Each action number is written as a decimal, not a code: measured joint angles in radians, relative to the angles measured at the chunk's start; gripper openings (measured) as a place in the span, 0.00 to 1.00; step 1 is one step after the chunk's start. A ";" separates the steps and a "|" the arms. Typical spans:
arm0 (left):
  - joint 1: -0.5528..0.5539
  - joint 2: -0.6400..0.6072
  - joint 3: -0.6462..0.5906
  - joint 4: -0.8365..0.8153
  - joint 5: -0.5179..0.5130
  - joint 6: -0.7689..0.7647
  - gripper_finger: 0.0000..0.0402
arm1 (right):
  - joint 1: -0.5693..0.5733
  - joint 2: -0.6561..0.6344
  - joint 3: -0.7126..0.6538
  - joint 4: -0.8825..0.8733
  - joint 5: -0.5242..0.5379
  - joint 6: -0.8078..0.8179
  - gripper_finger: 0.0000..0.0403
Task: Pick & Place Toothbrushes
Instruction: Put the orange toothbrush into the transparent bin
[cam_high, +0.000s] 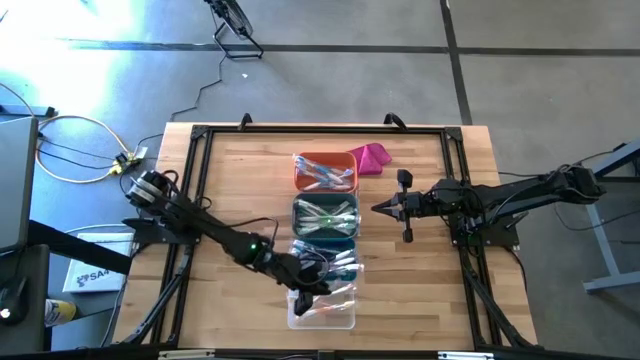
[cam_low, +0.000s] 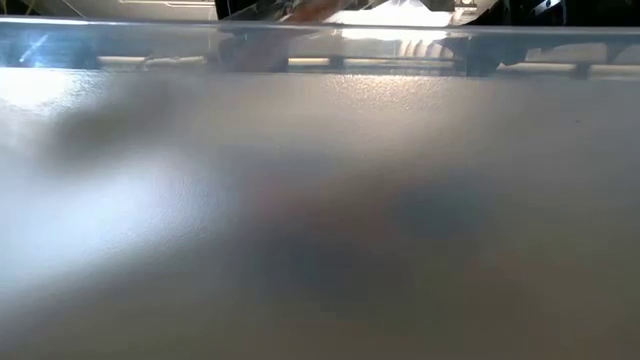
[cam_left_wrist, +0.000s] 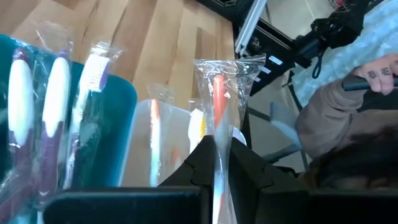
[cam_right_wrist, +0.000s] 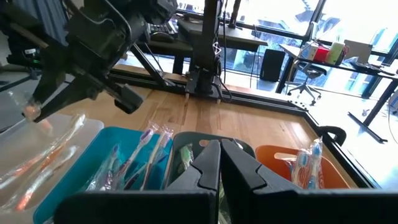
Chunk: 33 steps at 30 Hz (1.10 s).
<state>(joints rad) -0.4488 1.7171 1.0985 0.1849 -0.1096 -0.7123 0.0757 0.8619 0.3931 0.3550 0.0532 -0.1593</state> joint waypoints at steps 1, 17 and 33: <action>0.000 0.002 0.000 0.000 0.003 0.000 0.05 | 0.000 0.000 0.000 0.000 0.000 0.000 0.01; 0.003 0.036 0.000 0.000 0.022 -0.052 0.05 | 0.000 0.000 0.000 0.000 0.000 0.000 0.01; 0.004 0.036 0.000 0.002 0.011 -0.053 0.34 | 0.000 0.000 0.000 0.000 0.000 0.000 0.01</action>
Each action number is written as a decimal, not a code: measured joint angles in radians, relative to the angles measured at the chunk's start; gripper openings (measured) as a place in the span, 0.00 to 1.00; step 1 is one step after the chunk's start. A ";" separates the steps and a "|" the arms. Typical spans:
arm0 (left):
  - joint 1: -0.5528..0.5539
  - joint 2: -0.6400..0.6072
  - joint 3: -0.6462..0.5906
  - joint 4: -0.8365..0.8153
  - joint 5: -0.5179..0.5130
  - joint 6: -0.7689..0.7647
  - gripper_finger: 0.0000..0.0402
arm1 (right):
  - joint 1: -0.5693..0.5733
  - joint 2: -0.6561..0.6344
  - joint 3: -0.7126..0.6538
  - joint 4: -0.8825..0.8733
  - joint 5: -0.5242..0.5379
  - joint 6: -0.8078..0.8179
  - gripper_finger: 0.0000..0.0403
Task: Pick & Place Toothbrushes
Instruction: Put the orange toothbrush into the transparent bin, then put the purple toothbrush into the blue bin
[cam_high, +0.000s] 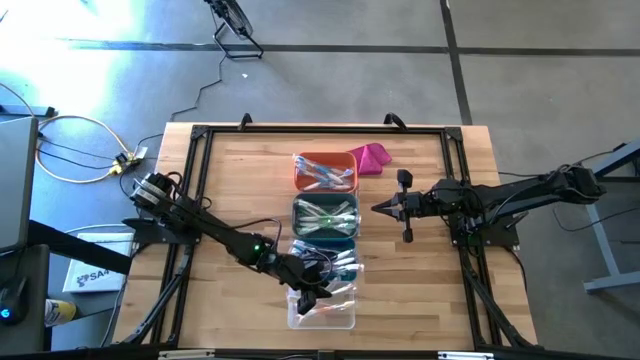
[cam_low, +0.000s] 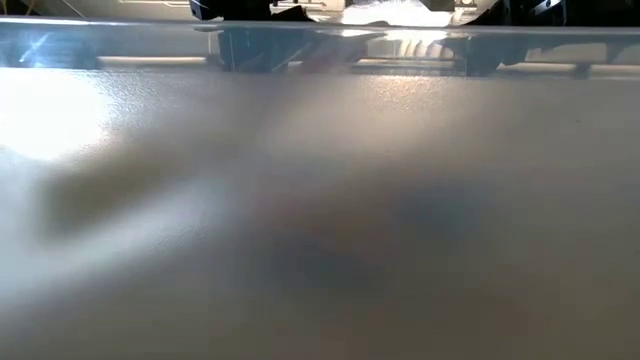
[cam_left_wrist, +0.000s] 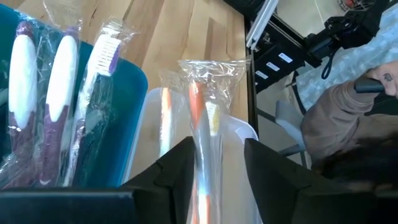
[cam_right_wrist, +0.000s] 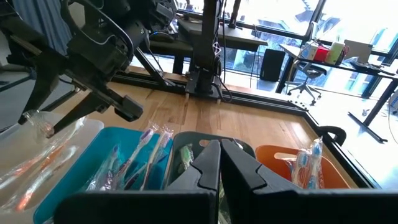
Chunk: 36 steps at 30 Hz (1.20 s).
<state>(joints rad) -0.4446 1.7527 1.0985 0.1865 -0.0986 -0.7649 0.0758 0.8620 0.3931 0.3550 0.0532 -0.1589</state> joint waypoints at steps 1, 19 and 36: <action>0.000 0.000 0.000 0.003 0.000 0.000 0.35 | 0.000 0.000 0.000 0.000 0.000 0.000 0.01; -0.001 0.000 0.000 0.003 0.082 0.003 0.35 | 0.000 0.000 0.000 0.000 0.000 -0.003 0.01; 0.039 -0.001 0.000 0.031 0.063 0.026 0.35 | 0.000 0.000 0.000 0.000 0.000 -0.004 0.01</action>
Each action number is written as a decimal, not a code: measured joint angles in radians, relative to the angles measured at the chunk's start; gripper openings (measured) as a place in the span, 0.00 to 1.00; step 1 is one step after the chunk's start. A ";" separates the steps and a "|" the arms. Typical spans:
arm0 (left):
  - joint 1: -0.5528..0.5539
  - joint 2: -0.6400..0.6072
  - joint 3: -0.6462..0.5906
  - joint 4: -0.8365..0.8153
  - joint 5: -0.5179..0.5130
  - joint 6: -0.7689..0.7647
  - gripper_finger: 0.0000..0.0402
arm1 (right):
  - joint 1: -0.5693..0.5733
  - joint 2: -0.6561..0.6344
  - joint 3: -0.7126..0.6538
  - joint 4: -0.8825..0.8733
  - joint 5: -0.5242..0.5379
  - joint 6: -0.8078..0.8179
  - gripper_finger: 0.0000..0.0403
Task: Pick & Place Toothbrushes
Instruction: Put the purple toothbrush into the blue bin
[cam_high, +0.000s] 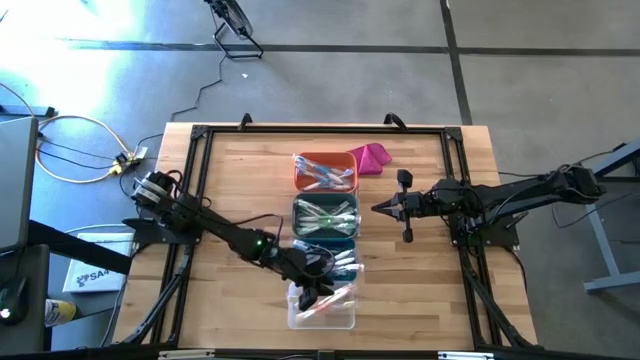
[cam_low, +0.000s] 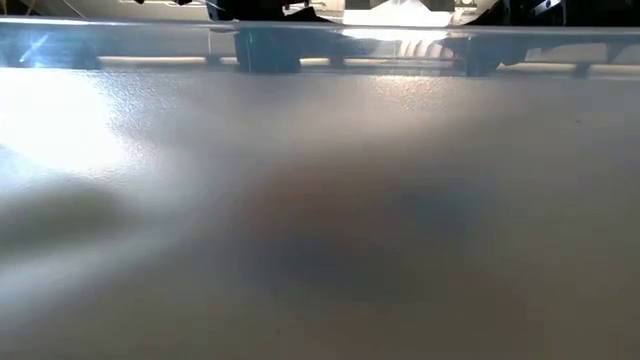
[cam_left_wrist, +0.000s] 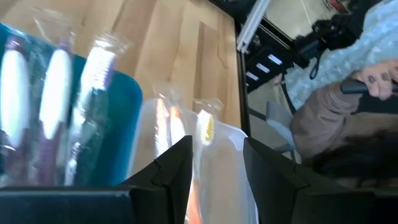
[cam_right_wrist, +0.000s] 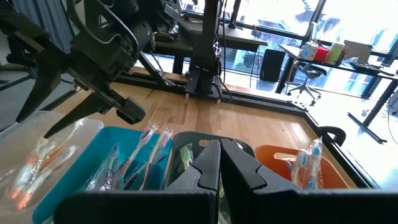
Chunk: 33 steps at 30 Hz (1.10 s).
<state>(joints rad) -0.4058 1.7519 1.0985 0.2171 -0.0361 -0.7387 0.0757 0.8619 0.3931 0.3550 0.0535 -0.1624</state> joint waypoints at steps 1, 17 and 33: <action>0.001 0.000 0.000 -0.001 0.012 0.000 0.35 | 0.000 0.000 0.000 0.000 0.000 0.000 0.01; 0.013 -0.073 0.001 -0.142 -0.006 0.099 0.24 | 0.000 0.000 0.000 -0.001 0.000 0.000 0.01; 0.014 -0.095 0.001 -0.131 -0.084 0.316 0.01 | 0.000 0.000 0.000 0.000 0.000 -0.001 0.01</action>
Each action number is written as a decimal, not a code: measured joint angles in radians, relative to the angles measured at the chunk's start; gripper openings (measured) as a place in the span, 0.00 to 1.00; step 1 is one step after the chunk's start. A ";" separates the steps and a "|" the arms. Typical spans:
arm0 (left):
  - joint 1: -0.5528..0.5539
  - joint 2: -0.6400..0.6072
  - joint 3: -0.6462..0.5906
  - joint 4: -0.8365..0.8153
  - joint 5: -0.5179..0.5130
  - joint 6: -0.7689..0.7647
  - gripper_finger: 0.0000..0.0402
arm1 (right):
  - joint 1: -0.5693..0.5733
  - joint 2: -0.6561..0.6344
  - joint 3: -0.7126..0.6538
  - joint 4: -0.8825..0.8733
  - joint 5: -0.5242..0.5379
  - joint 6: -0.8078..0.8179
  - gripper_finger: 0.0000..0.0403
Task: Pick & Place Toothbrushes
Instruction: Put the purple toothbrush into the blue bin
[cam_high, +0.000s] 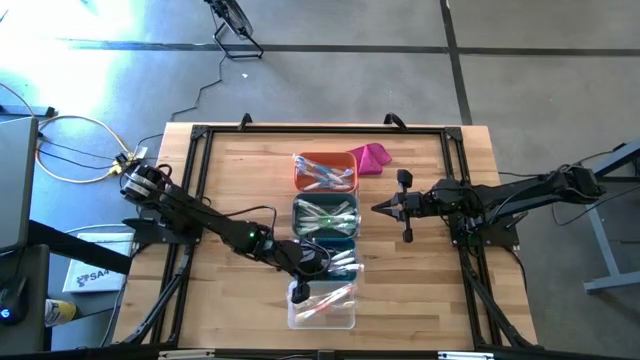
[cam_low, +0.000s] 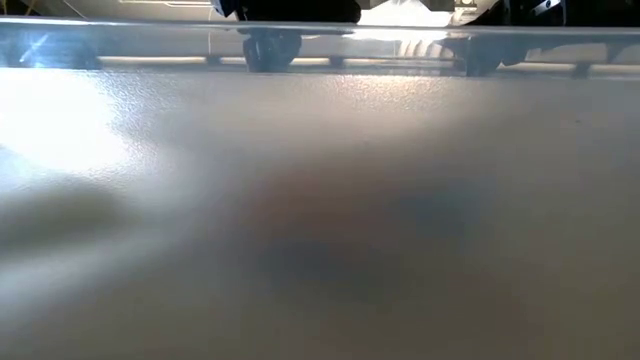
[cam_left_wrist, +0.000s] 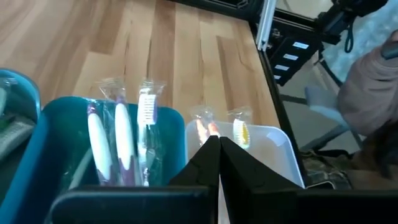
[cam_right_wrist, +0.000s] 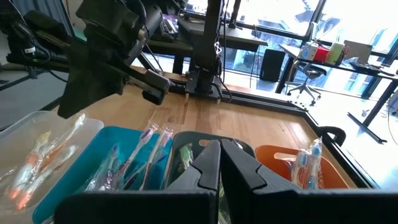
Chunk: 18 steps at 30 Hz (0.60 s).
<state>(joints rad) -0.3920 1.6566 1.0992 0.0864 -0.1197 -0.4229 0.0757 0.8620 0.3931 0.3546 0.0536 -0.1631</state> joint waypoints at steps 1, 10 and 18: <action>0.000 0.000 0.000 0.000 -0.003 0.000 0.01 | 0.000 0.000 0.000 0.000 0.000 0.000 0.01; 0.000 0.000 0.000 0.001 -0.161 0.218 0.00 | 0.000 0.000 0.000 0.000 0.000 0.000 0.01; 0.026 0.000 0.000 0.037 -0.231 0.288 0.00 | 0.000 0.000 0.000 0.000 0.000 0.000 0.01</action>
<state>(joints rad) -0.3656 1.6569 1.0992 0.1238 -0.3502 -0.1345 0.0757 0.8620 0.3931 0.3546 0.0536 -0.1631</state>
